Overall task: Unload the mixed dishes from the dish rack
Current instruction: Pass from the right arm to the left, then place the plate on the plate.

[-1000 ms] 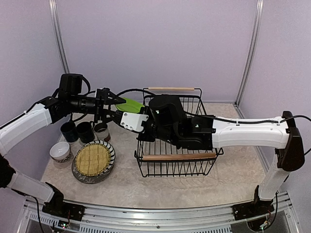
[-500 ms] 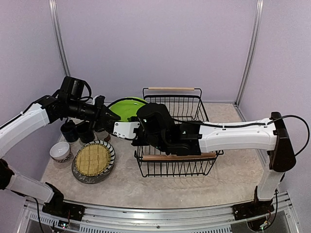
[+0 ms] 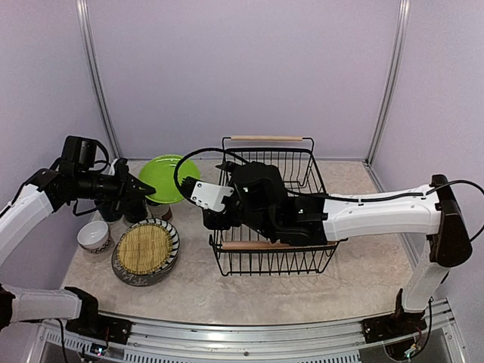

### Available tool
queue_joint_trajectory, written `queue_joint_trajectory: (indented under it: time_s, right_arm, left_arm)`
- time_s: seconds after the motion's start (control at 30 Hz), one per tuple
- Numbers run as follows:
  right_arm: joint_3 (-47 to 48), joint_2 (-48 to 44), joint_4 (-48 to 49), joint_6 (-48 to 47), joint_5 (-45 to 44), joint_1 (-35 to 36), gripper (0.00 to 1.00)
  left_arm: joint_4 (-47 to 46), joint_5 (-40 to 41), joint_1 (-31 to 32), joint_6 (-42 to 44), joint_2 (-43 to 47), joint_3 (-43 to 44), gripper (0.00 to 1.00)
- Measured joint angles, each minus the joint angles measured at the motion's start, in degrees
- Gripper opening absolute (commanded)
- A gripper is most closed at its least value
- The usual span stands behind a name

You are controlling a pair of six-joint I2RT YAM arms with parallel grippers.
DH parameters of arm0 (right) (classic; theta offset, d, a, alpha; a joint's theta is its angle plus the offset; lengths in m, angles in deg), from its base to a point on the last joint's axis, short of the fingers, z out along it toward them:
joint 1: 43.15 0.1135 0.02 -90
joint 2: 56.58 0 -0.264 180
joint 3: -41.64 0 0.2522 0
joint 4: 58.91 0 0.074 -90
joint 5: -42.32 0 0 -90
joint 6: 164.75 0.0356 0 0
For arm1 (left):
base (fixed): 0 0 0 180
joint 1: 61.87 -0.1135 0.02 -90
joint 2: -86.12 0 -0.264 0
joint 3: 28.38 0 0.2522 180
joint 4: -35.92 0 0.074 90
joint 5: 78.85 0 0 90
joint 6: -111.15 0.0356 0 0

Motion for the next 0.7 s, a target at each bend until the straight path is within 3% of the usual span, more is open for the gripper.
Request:
queue_joint_trajectory:
  time_s: [0.13,0.4,0.7]
  right_arm:
    - [-3.6,-4.5,1.8,5.4,1.4,-2.8,1.0]
    - [-9.2,-12.1,5.9,16.0,4.9,-9.3,1.0]
    - [-15.0,-17.8,9.0,22.7,9.5,-11.6,1.0]
  left_arm:
    - [2.3,2.0,-5.0,0.2,5.9,-6.8,0.0]
    - [3.3,8.6,-6.4,-2.6,17.2,-20.7,0.0]
    - [1.9,11.8,-8.0,-2.9,13.0,-23.8,0.0]
